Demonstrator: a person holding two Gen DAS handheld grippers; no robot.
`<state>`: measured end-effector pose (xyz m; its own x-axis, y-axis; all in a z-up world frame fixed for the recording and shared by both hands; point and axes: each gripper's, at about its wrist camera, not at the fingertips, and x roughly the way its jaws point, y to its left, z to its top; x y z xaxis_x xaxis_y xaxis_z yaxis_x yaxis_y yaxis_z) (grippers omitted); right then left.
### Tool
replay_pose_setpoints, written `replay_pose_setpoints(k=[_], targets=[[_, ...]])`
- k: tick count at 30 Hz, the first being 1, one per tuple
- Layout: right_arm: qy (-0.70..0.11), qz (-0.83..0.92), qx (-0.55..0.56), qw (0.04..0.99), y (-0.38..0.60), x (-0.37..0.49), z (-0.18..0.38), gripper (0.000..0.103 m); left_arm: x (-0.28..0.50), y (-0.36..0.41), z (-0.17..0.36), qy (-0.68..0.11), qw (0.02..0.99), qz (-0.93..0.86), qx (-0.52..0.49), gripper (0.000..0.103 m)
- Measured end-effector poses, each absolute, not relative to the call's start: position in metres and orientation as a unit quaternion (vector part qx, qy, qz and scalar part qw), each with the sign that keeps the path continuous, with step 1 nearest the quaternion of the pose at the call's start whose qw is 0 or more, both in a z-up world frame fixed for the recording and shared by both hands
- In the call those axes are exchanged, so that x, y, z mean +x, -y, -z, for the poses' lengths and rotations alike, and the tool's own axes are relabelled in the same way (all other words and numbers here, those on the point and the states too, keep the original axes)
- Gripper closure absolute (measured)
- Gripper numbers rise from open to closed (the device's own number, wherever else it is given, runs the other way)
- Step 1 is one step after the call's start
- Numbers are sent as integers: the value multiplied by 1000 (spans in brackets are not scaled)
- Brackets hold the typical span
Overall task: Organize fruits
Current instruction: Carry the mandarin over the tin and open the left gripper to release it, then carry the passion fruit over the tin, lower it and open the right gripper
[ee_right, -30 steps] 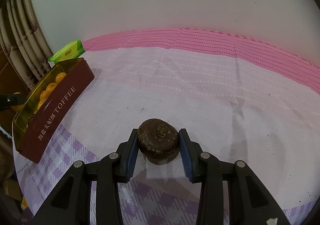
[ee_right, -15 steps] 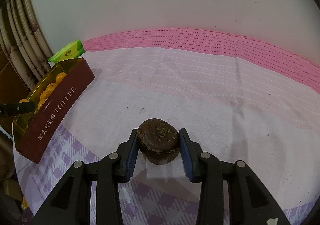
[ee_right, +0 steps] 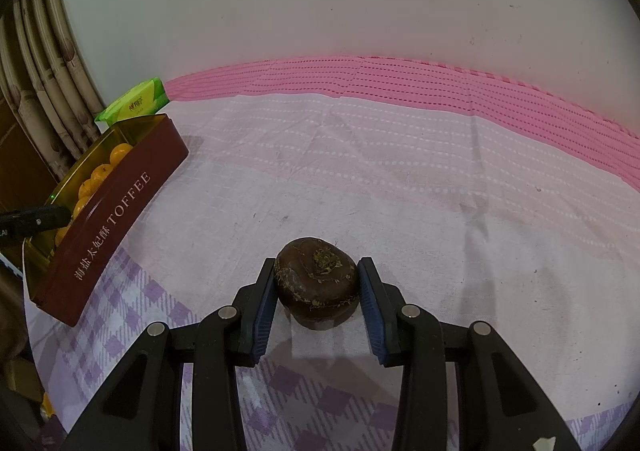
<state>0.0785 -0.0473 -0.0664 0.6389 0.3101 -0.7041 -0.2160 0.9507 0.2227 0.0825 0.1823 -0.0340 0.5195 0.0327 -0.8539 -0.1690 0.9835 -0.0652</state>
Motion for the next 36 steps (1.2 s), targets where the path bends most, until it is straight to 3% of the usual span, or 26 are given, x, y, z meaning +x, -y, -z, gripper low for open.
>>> replay_pose_setpoints(k=[6, 12, 23, 28, 36], targets=[[-399, -146, 55, 903, 47, 79, 67, 67, 76, -174, 24, -483, 872, -73, -42, 55], [-400, -145, 49, 904, 46, 80, 67, 67, 60, -165, -1, -459, 883, -95, -11, 39], [-409, -140, 45, 900, 48, 66, 66, 67, 30, -162, -20, -458, 883, -103, -23, 35], [-409, -144, 43, 900, 43, 53, 63, 67, 16, -160, -26, -452, 885, -110, -26, 25], [-400, -156, 44, 902, 33, 31, 47, 67, -6, -172, -30, -442, 887, -130, -31, 21]])
